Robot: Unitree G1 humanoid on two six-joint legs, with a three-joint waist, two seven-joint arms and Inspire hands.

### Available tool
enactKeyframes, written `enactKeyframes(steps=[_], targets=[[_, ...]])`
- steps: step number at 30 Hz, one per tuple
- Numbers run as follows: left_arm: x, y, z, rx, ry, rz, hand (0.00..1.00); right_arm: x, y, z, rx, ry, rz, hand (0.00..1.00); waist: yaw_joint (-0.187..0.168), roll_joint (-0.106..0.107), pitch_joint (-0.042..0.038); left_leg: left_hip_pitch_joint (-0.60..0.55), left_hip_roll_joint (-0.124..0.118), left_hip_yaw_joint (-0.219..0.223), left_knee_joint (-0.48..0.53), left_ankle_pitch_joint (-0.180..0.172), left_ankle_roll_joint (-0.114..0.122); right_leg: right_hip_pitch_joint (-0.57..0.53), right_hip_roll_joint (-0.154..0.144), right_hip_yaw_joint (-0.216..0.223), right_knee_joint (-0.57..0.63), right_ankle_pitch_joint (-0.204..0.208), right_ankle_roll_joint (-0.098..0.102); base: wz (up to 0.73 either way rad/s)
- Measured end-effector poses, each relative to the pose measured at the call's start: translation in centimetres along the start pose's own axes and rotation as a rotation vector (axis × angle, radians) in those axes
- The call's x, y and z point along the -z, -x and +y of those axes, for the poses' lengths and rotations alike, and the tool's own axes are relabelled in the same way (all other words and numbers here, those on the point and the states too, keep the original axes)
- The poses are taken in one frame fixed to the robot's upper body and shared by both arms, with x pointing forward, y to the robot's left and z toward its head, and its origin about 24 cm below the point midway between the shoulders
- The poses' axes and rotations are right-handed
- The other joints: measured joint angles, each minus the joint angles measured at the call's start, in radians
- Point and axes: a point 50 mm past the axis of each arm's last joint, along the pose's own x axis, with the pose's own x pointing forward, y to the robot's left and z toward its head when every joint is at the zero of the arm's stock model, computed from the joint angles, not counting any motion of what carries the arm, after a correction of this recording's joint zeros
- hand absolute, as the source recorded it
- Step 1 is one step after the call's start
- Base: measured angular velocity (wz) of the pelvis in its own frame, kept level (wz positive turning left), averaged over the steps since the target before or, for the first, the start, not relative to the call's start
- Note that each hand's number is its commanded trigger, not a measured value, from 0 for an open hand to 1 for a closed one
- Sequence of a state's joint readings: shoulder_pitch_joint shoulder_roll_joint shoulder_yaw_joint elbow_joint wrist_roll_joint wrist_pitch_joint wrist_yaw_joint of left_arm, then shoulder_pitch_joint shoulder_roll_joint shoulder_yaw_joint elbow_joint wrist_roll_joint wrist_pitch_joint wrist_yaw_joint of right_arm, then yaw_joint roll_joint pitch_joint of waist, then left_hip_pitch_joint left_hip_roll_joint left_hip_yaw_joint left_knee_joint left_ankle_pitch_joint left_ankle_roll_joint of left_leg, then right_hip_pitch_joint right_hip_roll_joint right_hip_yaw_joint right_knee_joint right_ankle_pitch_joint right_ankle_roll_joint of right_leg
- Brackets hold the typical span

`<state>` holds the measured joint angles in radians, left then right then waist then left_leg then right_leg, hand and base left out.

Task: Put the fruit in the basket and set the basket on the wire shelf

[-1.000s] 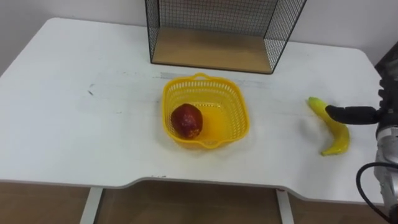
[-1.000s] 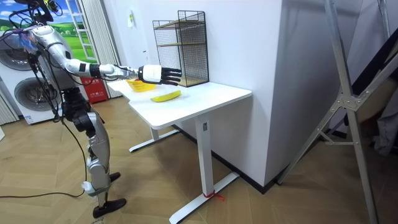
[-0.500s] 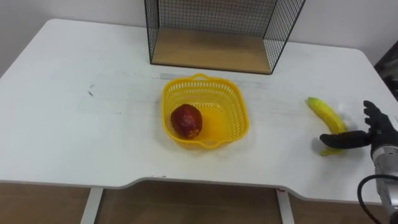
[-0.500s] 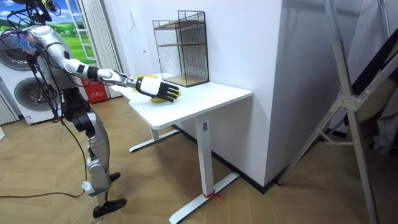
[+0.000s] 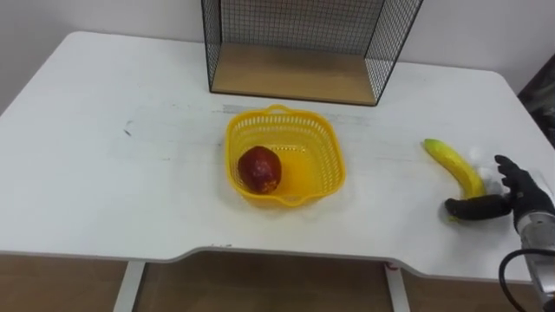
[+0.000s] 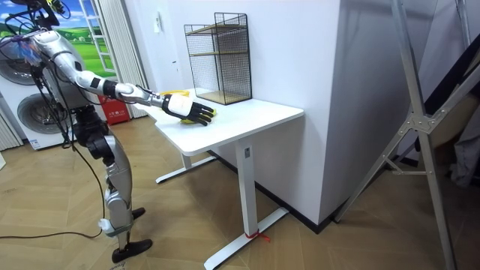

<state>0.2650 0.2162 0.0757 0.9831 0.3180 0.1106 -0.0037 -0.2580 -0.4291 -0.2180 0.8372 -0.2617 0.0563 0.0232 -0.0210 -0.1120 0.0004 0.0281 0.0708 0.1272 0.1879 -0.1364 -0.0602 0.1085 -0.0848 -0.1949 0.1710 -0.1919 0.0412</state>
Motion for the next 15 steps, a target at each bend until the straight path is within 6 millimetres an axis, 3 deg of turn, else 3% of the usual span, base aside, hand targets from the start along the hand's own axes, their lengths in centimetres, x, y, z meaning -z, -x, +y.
enactKeyframes(steps=[7,12,13,14,15], targets=[[-0.36,-0.06,0.20,-0.005,-0.002,-0.010,0.00,0.48,0.05,0.75,-0.055,0.089,0.018,0.00,0.003,-0.015,0.0056,0.000,0.000,-0.017,0.015,-0.004,0.001,0.015,0.002,-0.006,-0.004,0.000,0.000,0.06],[-0.48,-0.07,0.35,-0.009,-0.003,-0.014,0.00,0.47,0.06,0.89,-0.067,0.132,0.019,0.00,0.014,-0.014,0.0055,0.001,0.000,-0.018,0.016,-0.005,0.001,0.015,0.002,-0.007,-0.002,0.000,0.000,0.00],[-0.56,-0.08,0.39,-0.010,-0.003,-0.017,0.00,0.51,0.06,0.90,-0.067,0.133,0.020,0.05,0.019,-0.014,0.0057,0.001,0.000,-0.018,0.016,-0.005,0.001,0.015,0.002,-0.006,-0.002,0.000,0.000,0.00],[-0.60,-0.08,0.40,-0.011,-0.003,-0.019,0.00,0.54,0.06,0.91,-0.068,0.133,0.022,0.39,0.019,-0.014,0.0056,0.001,0.000,-0.018,0.016,-0.005,0.001,0.015,0.002,-0.005,-0.002,0.000,0.000,0.00],[-0.69,-0.07,0.43,-0.013,-0.003,-0.022,0.00,0.55,0.06,0.91,-0.068,0.133,0.022,0.58,0.020,-0.015,0.0053,0.001,0.000,-0.018,0.016,-0.005,0.001,0.015,0.003,-0.005,-0.002,0.000,0.000,0.00]])
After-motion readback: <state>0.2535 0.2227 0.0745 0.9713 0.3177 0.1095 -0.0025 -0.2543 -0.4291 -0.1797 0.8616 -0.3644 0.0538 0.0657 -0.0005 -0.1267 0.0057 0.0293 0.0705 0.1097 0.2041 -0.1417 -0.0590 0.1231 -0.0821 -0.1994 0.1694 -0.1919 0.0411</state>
